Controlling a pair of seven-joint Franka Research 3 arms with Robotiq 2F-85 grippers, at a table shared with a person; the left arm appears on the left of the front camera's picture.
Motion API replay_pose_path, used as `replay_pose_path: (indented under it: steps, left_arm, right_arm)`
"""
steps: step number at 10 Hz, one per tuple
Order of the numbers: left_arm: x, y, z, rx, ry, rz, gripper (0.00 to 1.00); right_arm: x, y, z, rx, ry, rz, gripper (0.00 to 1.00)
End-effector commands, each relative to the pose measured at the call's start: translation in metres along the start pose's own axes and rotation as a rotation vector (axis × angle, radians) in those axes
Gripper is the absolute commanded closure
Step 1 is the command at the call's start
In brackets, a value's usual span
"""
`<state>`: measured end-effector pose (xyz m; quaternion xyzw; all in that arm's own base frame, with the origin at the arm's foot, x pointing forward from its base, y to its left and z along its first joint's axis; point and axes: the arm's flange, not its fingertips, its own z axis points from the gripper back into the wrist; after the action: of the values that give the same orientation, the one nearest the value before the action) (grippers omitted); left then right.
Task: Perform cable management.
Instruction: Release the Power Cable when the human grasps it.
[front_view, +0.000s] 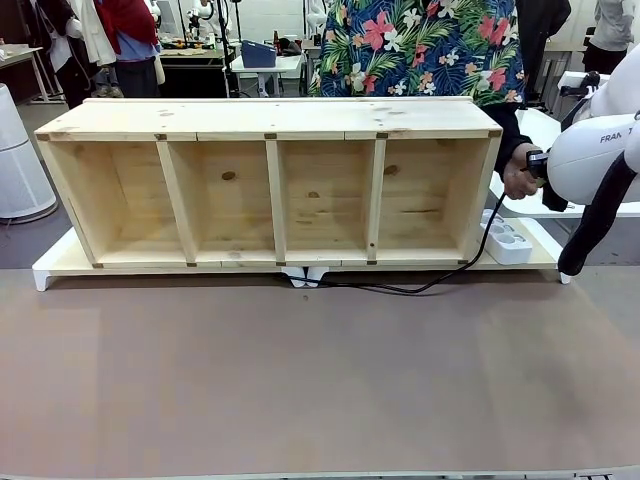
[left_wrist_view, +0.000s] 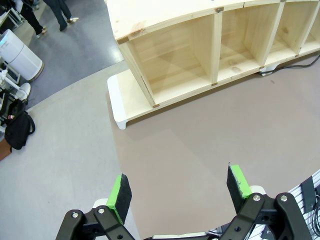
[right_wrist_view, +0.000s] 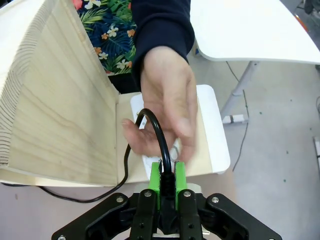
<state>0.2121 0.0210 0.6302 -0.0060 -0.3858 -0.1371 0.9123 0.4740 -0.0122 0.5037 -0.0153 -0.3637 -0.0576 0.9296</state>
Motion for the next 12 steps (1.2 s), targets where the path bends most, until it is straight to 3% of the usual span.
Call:
replay_pose_path:
  steps: [1,9,12]
  left_arm:
    - [-0.0003,0.0012,-0.0001,-0.001,0.000,0.005,0.00]
    - [-0.0003,0.0012,-0.0001,-0.001,0.000,0.005,0.00]
    - [-0.0003,0.0012,-0.0001,-0.001,0.000,0.005,0.00]
  right_arm:
    - [-0.0006,0.0004,0.0019,0.001,0.001,-0.002,0.86]
    - [-0.0004,-0.0003,-0.0001,-0.001,0.002,0.000,0.86]
    - [-0.0012,-0.0015,0.0014,-0.002,0.030,-0.010,0.52]
